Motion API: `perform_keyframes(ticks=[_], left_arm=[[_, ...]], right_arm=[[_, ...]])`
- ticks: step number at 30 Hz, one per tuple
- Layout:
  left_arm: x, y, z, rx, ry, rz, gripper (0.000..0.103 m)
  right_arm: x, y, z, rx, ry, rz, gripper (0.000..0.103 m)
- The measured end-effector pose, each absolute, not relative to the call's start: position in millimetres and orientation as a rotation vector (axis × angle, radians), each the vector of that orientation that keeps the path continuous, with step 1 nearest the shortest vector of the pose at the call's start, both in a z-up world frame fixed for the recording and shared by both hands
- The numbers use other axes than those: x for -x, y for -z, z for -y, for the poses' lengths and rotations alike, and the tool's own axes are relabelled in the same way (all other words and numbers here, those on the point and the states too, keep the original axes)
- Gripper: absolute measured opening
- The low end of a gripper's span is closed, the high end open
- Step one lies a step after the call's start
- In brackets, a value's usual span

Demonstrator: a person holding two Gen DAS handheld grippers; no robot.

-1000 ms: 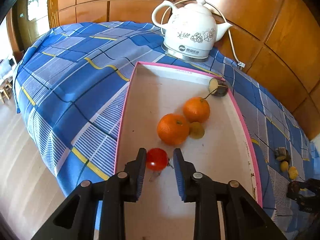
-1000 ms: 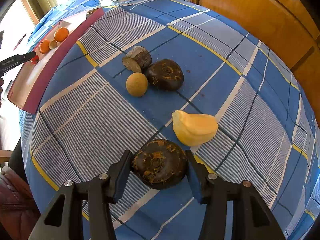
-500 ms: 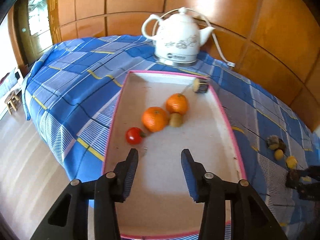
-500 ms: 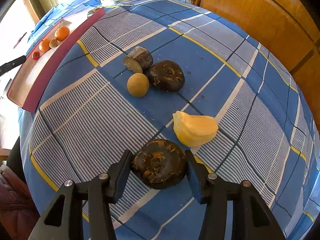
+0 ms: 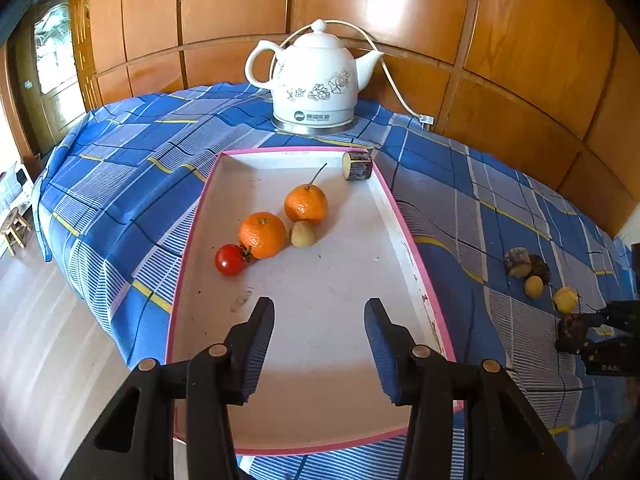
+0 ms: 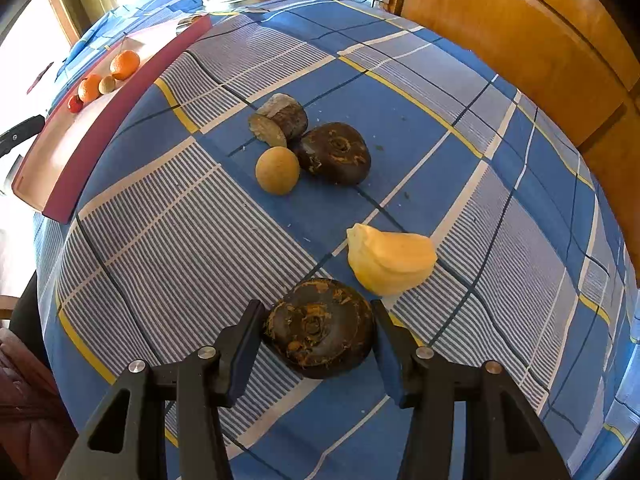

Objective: Organize fruits
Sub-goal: 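Carry the round dark brown chunk into the tray and open the right tool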

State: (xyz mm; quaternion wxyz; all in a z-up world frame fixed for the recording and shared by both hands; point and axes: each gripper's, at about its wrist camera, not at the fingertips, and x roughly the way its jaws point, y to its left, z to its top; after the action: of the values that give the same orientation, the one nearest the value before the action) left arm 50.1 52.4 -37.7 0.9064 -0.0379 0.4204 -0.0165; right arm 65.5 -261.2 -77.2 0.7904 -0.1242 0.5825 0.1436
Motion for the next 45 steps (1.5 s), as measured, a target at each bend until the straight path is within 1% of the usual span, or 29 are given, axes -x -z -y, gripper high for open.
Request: perform_keyframes(ticks=[15,25,33,38,45], left_arm=[[-48,40,-52,0.09,0.043,-0.875,0.048],[-46,38,-60,0.1,0.04,-0.858,0.048],[-44,40,-73,0.135,0.03,-0.858,0.048],[-43,40,-86,0.154,0.004,-0.85,0.048],[-40,46,-103,0.179,-0.026,-0.86,0.048]], right_arm=[[-58,74,255,0.257,-0.322,-1.244,0.053],[-54,68,228,0.235,-0.401,-1.247,0.053],[-58,39,181,0.177,-0.52,-1.169,0.053],[-78,18,135,0.141,-0.611,-1.102,0.053],[-114,19,71,0.136,-0.642,-1.097,0.053]])
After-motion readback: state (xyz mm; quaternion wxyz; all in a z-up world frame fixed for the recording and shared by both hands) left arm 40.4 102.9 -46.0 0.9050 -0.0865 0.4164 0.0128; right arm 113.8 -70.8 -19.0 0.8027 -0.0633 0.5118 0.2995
